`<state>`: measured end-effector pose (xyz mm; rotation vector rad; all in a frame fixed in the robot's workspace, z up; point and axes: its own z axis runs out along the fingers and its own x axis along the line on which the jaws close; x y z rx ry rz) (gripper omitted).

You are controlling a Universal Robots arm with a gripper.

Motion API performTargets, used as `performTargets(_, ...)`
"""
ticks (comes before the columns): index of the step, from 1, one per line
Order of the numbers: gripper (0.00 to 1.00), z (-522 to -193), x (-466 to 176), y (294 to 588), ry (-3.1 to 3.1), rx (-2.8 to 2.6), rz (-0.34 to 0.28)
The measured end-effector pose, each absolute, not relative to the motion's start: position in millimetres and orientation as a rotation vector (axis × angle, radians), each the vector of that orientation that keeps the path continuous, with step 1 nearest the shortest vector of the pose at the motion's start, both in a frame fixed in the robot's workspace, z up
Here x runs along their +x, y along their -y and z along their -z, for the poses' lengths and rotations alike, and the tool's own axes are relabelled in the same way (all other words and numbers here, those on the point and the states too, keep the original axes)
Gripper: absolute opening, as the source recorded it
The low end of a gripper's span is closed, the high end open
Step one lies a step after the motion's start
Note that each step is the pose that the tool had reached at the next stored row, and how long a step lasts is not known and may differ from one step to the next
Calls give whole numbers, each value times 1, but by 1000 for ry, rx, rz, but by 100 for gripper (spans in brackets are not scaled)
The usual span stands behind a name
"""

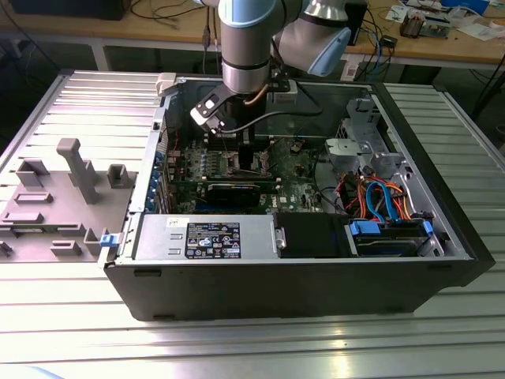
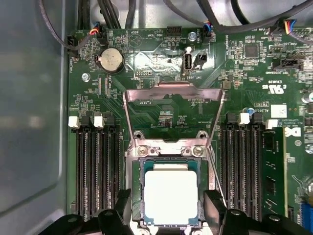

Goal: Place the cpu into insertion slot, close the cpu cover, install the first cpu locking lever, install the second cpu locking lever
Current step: 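Place the cpu into insertion slot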

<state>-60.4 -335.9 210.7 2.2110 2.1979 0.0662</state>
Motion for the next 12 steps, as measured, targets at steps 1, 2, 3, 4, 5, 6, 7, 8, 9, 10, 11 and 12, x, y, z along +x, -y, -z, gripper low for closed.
performTargets(1, 69, -215, -60, 336, -2197, 2210, -63)
performTargets(2, 68, -218, -60, 336, -2197, 2210, -61)
performTargets(3, 61, -224, -60, 336, -2197, 2210, -58)
performTargets(4, 61, -226, -60, 336, -2196, 2209, -55)
performTargets(5, 61, -228, -60, 336, -2196, 2209, -52)
performTargets(6, 55, -229, -60, 336, -2195, 2208, -50)
performTargets(7, 49, -230, -60, 336, -2195, 2208, -49)
performTargets(8, 43, -230, -60, 336, -2195, 2208, -48)
performTargets(9, 37, -230, -60, 336, -2196, 2206, -48)
performTargets(10, 31, -230, -60, 336, -2202, 2201, -48)
performTargets(11, 31, -230, -60, 336, -2210, 2193, -48)
performTargets(12, 25, -230, -60, 336, -2216, 2186, -48)
